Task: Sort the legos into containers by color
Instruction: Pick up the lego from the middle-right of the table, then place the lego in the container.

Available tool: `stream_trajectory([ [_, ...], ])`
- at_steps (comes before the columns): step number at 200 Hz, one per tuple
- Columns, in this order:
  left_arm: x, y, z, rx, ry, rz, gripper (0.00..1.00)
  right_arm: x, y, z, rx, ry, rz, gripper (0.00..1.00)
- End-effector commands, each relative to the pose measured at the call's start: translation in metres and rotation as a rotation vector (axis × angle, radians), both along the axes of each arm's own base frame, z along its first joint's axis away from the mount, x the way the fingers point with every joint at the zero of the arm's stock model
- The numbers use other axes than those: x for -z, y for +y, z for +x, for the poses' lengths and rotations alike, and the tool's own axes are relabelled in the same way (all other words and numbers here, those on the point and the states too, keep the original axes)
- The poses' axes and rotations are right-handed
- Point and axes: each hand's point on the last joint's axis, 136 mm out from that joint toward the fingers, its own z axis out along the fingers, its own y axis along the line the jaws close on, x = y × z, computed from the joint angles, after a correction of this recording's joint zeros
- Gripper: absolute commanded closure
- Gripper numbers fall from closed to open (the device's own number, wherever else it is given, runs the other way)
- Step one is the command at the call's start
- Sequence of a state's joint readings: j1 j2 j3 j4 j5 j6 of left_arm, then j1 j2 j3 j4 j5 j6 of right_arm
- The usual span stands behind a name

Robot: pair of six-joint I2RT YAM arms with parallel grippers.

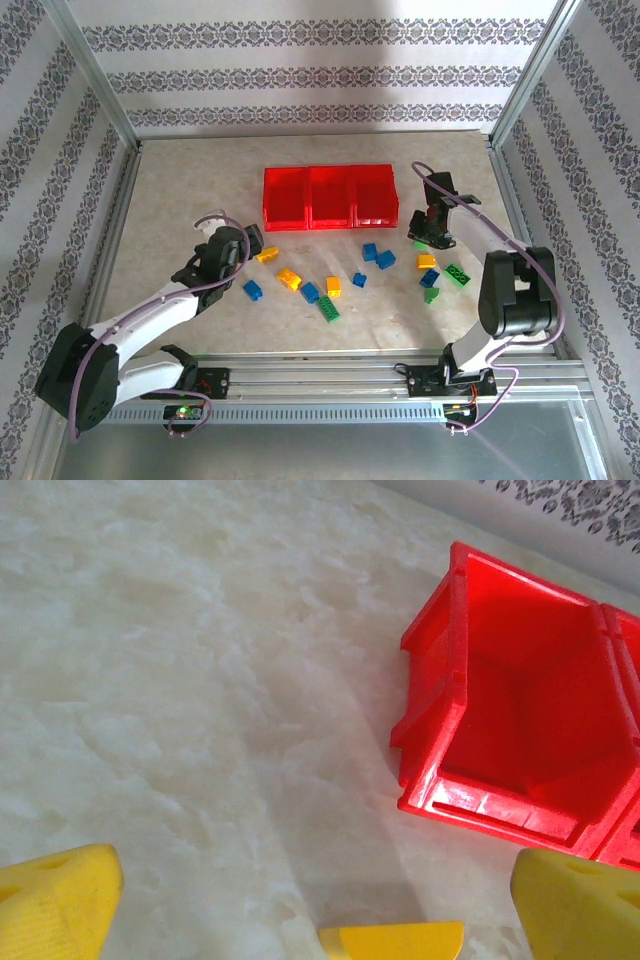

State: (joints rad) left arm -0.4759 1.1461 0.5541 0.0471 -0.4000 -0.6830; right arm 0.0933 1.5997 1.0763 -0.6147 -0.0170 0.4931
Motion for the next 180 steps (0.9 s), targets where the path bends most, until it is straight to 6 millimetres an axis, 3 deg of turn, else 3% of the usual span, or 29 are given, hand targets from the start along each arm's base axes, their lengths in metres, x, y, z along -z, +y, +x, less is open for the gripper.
stream_trajectory([
  [1, 0.005, -0.003, 0.004, 0.002, 0.050, -0.030, 0.00, -0.031, 0.019, 0.009, -0.059, -0.085, 0.000, 0.82],
  [45, 0.012, -0.008, 0.010, 0.015, 0.088, -0.052, 0.00, -0.072, 0.067, 0.041, -0.202, -0.222, -0.024, 0.82],
  [83, 0.012, -0.011, 0.013, 0.030, 0.104, -0.058, 0.00, -0.080, 0.093, 0.077, -0.268, -0.238, -0.044, 0.82],
  [127, 0.015, -0.007, 0.007, 0.015, 0.124, -0.072, 0.00, -0.072, 0.105, 0.107, -0.304, -0.231, -0.055, 0.79],
  [180, 0.017, -0.003, 0.005, 0.005, 0.128, -0.086, 0.00, -0.039, 0.110, 0.127, -0.324, -0.160, -0.080, 0.79],
])
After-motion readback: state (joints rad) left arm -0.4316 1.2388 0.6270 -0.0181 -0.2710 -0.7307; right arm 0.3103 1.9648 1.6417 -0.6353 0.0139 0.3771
